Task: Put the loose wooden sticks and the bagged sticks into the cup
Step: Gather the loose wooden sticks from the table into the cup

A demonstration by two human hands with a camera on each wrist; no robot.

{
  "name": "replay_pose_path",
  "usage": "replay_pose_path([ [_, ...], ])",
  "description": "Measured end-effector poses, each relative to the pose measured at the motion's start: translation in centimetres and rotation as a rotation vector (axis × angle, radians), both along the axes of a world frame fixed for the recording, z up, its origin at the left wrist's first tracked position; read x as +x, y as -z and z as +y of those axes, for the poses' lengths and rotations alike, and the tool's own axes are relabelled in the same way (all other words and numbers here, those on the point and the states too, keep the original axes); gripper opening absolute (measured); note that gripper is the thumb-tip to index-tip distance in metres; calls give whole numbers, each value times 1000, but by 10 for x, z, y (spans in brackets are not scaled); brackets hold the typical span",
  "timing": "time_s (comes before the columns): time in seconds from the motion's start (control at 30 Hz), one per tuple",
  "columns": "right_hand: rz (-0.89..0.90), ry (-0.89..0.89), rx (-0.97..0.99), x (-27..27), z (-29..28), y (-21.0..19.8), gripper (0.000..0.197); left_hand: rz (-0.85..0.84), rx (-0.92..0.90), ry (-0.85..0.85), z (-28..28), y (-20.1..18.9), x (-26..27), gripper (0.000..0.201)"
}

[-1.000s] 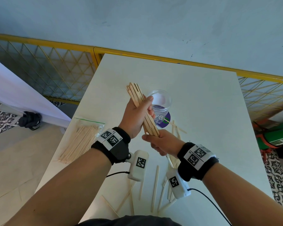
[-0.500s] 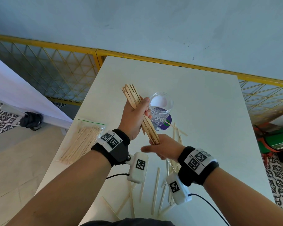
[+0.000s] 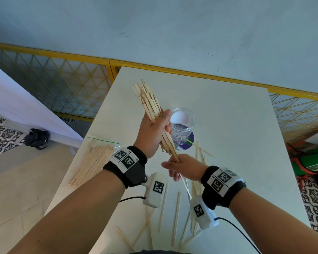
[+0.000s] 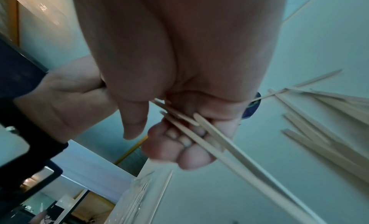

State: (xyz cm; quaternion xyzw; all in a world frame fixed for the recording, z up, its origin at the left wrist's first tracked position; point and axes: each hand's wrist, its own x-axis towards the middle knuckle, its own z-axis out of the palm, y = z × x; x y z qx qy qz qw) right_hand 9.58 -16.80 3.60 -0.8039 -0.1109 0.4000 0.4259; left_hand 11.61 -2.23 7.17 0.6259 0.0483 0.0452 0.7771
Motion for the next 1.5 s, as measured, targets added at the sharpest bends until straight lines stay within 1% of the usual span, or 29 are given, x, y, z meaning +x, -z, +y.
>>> replay_pose_path([
  [0.07, 18, 57, -11, -1, 1, 2, 43, -11, 37, 11, -1, 1, 0, 29],
  [0.13, -41, 123, -33, 1, 1, 2, 53, -15, 82, 51, -2, 4, -2, 31],
  [0.2, -105, 116, -61, 1, 4, 0, 51, -7, 115, 102, -3, 5, -4, 32],
  [0.27, -119, 91, -61, 1, 7, -3, 48, 0, 119, 113, -5, 5, -5, 34],
  [0.37, -159, 91, -38, 4, 8, -4, 54, 2, 48, 57, -4, 5, 0, 35],
  [0.47, -183, 62, -62, 8, 1, -3, 58, 3, -13, 27, 0, 3, 3, 38],
  [0.57, -185, 58, -110, 7, -12, 1, 59, 11, -112, -37, 10, -2, 8, 32],
  [0.63, -191, 101, -135, 6, -22, 5, 59, 11, -154, -89, 19, -4, 14, 27],
  [0.73, -193, 182, -171, 11, -38, 6, 58, 3, -190, -142, 28, -8, 23, 28],
  [0.87, -245, 331, -209, 24, -57, 0, 59, -34, -191, -186, 32, -15, 38, 29],
  [0.93, -247, 463, -123, 33, -63, -5, 59, -72, -151, -156, 27, -22, 51, 26],
  [1.0, -187, 611, 29, 41, -66, -14, 57, -118, -96, -115, 16, -30, 64, 23],
  [1.07, -138, 721, 181, 54, -65, -31, 55, -172, -33, -83, 1, -39, 81, 21],
  [1.13, -140, 787, 344, 70, -61, -60, 55, -218, 71, -69, -13, -42, 98, 22],
  [1.17, -149, 810, 433, 80, -59, -77, 55, -210, 135, -62, -18, -40, 104, 24],
  [1.23, -195, 834, 584, 100, -54, -110, 56, -132, 225, -38, -25, -27, 115, 30],
  [1.33, -308, 833, 728, 128, -40, -145, 57, -48, 316, 0, -32, 6, 121, 37],
  [1.4, -360, 819, 765, 143, -27, -149, 60, -24, 341, 3, -34, 26, 118, 38],
  [1.47, -378, 797, 760, 153, -13, -138, 62, 11, 352, -24, -33, 38, 115, 35],
  [1.5, -384, 784, 728, 156, -6, -127, 63, 17, 362, -35, -31, 41, 115, 36],
])
